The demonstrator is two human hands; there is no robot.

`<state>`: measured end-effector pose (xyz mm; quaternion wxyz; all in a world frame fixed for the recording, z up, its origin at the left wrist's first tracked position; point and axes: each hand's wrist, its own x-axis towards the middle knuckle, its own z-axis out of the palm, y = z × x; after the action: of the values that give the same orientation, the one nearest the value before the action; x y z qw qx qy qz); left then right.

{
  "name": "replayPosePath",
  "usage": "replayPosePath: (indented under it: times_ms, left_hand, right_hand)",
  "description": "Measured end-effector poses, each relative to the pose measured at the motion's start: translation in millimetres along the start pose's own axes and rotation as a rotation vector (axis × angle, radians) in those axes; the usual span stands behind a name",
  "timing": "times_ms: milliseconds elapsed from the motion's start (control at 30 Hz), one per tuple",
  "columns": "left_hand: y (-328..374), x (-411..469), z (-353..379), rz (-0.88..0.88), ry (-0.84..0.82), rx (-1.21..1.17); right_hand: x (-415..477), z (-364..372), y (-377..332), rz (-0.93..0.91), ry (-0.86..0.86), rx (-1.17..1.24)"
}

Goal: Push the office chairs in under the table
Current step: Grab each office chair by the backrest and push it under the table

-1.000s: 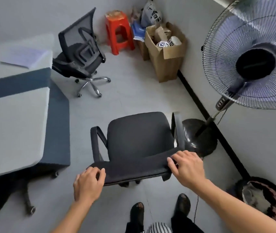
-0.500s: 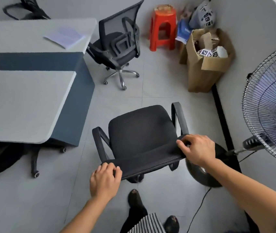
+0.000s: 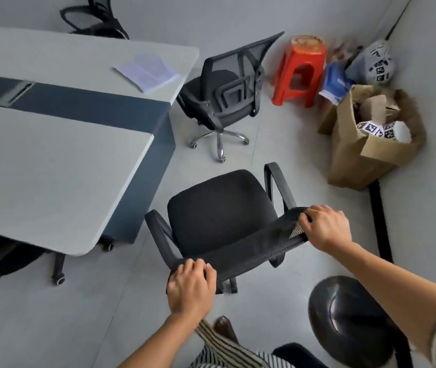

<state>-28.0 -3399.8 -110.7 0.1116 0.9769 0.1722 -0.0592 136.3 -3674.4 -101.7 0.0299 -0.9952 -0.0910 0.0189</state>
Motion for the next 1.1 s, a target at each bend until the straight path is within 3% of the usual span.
replayPosePath:
  times_ms: [400, 600, 833, 1100]
  left_hand:
    - [-42.0, 154.5, -30.6, -0.127, 0.134, 0.018]
    - [-55.0, 208.4, -39.9, -0.207, 0.152, 0.000]
    - [-63.6, 243.9, -44.5, -0.235, 0.210, 0.045]
    - [-81.4, 277.5, -59.6, -0.196, 0.131, 0.027]
  right_hand:
    - [162.5, 6.0, -76.5, -0.127, 0.010, 0.072]
    - [232.3, 1.9, -106.9, -0.185, -0.130, 0.033]
    - [274.8, 0.5, -125.6, -0.237, -0.158, 0.026]
    - [304.2, -0.4, -154.5, -0.180, -0.083, 0.088]
